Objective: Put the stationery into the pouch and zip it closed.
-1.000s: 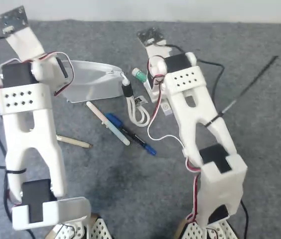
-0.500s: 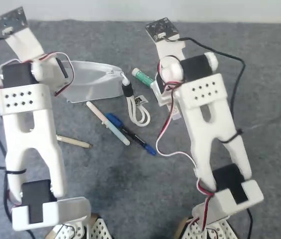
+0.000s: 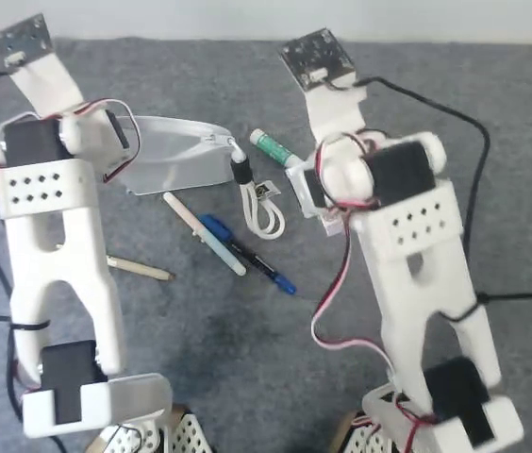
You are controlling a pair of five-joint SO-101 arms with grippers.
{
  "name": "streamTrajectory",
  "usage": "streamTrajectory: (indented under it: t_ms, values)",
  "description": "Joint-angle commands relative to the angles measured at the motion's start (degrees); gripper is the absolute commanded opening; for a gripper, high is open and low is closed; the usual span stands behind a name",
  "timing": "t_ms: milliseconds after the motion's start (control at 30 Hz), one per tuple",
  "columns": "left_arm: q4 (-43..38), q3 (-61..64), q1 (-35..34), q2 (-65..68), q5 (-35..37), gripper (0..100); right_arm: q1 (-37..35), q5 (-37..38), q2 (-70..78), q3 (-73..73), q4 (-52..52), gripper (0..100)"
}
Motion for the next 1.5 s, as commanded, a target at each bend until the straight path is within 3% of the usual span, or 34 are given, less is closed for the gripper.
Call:
streamTrajectory:
  t_ms: [0, 667, 1467]
  values:
    - [0.88, 1.89, 0.18, 1.05, 1.05, 1, -2.07, -2.2, -7.43, 4.66, -5.32, 0.7]
    - [0.7, 1.89, 0.53, 1.05, 1.14, 1, -9.54, -5.63, -20.18, 15.12, -10.15, 0.7]
    - [0.7, 1.89, 0.53, 1.14, 1.14, 1, -16.66, -5.71, -22.55, 21.1, -31.08, 0.7]
